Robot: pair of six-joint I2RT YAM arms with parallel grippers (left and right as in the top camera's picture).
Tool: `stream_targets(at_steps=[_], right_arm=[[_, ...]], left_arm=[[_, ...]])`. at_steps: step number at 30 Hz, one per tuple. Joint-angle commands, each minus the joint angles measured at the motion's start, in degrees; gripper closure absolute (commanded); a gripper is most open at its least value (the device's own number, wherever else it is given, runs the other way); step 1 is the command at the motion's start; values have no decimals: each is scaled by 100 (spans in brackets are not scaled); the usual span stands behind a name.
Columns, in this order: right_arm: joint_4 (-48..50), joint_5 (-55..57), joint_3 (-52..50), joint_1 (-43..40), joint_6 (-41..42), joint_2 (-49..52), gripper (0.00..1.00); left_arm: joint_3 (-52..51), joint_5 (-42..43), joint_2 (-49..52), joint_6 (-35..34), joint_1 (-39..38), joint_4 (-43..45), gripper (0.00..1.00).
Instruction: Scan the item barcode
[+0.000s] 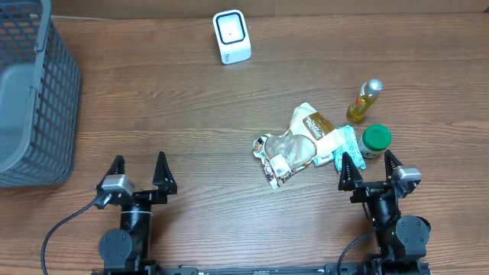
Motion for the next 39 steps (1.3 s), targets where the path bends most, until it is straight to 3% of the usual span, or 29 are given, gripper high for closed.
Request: stream_targets(at_steps=[1,9,39], right_arm=[[24,-15,-61,37,-22,-57,0],[24,-15,-61,37,-22,-57,0],[24,-15,-61,37,-22,-57,0]], left_arm=[[-20,-76,-76,437,-31,-240,0],[-20,-37,-76,1200,-31,-841,0],[-20,-42,-70,1196,-31,-841,0]])
